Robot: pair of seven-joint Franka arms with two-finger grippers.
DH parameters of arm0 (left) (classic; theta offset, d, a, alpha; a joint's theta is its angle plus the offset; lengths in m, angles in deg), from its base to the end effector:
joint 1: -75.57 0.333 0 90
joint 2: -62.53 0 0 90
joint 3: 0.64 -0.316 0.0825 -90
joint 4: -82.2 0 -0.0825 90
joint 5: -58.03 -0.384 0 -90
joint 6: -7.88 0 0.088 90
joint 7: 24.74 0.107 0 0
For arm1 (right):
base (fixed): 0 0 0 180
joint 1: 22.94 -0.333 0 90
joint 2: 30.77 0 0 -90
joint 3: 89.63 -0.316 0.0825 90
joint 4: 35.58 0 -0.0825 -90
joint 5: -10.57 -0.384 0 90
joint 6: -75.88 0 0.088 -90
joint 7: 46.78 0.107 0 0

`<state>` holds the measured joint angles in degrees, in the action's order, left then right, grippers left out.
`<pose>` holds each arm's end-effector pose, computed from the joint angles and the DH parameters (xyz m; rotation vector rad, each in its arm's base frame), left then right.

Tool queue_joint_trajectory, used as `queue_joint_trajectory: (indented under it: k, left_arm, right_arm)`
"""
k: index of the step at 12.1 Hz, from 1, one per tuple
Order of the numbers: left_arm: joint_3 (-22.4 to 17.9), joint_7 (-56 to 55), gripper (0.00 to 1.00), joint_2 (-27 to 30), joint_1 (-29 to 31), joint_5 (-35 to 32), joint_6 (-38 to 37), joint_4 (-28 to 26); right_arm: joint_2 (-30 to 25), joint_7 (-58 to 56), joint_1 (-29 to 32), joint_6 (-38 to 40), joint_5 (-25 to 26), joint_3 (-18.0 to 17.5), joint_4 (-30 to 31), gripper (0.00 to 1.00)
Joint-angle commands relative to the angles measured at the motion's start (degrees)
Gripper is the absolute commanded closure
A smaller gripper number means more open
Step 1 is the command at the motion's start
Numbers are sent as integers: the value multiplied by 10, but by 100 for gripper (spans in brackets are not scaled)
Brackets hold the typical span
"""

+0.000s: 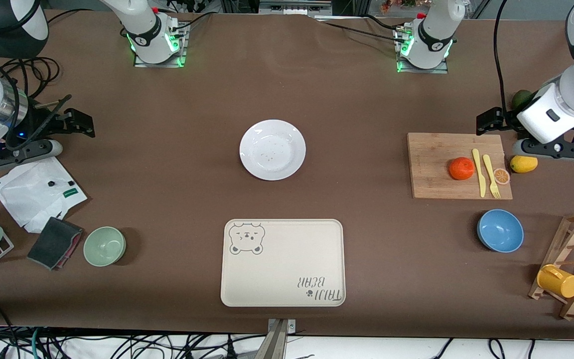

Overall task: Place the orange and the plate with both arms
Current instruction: 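Move the left gripper toward the orange on the cutting board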

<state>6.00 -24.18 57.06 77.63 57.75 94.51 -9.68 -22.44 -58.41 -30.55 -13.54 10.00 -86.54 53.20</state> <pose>0.5685 -0.0423 0.5512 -3.1243 0.1413 0.2926 0.5894 0.0497 0.5504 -3.0933 -0.4380 0.2090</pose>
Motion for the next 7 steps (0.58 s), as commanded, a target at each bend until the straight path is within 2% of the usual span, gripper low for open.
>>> queue_joint_trajectory:
  k: [1,3,5,7]
  left_arm:
    - [0,14,0,-20,23,-26,-12,-3]
    - [0,23,0,-44,44,-39,8,-8]
    - [0,25,0,-67,45,-91,25,-19]
    - [1,25,0,-67,64,-91,83,-70]
  right_arm:
    - [-2,-1,0,11,1,-1,-8,0]
    - [-2,-1,1,12,1,-2,-8,0]
    - [-2,0,0,12,0,-2,-7,0]
    - [-2,0,0,12,0,-2,-7,0]
